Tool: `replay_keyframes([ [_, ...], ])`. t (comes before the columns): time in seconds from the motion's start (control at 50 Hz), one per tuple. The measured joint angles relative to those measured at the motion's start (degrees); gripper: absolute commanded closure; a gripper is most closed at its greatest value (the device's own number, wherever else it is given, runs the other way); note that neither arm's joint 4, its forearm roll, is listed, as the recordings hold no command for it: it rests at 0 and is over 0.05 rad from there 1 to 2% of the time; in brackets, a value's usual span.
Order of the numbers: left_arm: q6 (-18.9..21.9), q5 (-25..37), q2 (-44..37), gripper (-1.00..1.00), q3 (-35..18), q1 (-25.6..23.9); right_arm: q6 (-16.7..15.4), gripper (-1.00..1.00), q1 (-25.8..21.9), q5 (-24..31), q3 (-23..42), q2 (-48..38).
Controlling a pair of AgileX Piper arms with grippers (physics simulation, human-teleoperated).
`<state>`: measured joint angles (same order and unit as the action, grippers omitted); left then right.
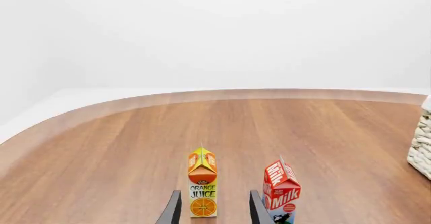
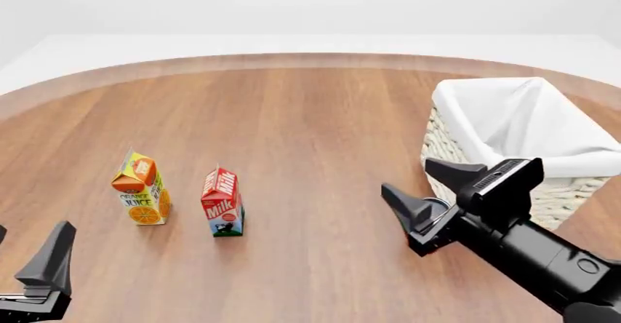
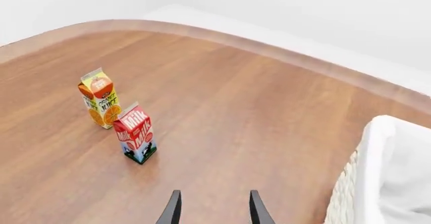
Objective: Pick the milk and place it in the basket.
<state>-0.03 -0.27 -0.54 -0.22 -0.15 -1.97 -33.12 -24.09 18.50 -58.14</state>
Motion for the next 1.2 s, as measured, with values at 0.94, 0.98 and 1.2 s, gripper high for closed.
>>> replay_keyframes([
  [0.94,0.0,0.0,0.0,-1.0,0.0,0.0,15.3,-1.0,-5.7,19.6,24.0,-11.0],
  [0.98,0.0,0.0,0.0,-1.0,0.0,0.0,16.1,-1.0,-5.9,20.1,24.9,-11.6],
  [1.2,0.0,0.0,0.0,-1.0,0.0,0.0,20.8,-1.0,-7.0,22.3,29.3,-15.0],
])
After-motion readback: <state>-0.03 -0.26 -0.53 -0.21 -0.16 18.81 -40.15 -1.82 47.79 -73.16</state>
